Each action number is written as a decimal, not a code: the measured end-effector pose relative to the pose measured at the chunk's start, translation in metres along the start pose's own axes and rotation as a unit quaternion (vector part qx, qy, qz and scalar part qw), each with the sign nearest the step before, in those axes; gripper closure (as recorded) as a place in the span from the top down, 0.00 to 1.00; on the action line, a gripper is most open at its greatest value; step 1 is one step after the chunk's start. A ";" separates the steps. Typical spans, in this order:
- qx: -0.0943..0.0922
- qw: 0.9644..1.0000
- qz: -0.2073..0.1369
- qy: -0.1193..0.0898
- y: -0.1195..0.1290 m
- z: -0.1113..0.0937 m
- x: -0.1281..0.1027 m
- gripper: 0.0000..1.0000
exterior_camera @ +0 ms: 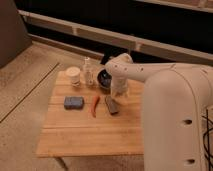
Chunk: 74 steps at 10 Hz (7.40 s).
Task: Push the eraser across the table
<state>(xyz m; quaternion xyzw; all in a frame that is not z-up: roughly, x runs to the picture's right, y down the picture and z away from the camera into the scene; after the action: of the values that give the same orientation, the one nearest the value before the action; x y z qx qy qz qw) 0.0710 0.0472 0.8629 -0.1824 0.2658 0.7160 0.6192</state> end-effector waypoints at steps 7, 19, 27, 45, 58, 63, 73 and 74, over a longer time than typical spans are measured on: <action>-0.061 0.998 0.001 0.007 0.065 -0.017 0.039 0.65; -0.023 0.999 0.034 -0.023 -0.003 -0.042 0.048 0.65; -0.048 0.999 0.006 -0.007 0.047 -0.026 0.034 0.65; -0.098 0.993 0.019 0.069 0.083 0.003 0.118 0.65; -0.098 0.992 -0.068 0.037 0.156 -0.037 0.145 0.65; -0.038 0.994 -0.092 0.040 0.142 -0.033 0.141 0.65; -0.156 0.962 -0.222 -0.016 0.163 -0.056 0.148 0.65; -0.189 0.952 -0.239 -0.005 0.167 -0.050 0.159 0.65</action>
<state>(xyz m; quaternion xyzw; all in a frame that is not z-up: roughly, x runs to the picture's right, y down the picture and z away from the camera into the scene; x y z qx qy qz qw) -0.1233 0.1273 0.7553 -0.3508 0.0709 0.5853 0.7276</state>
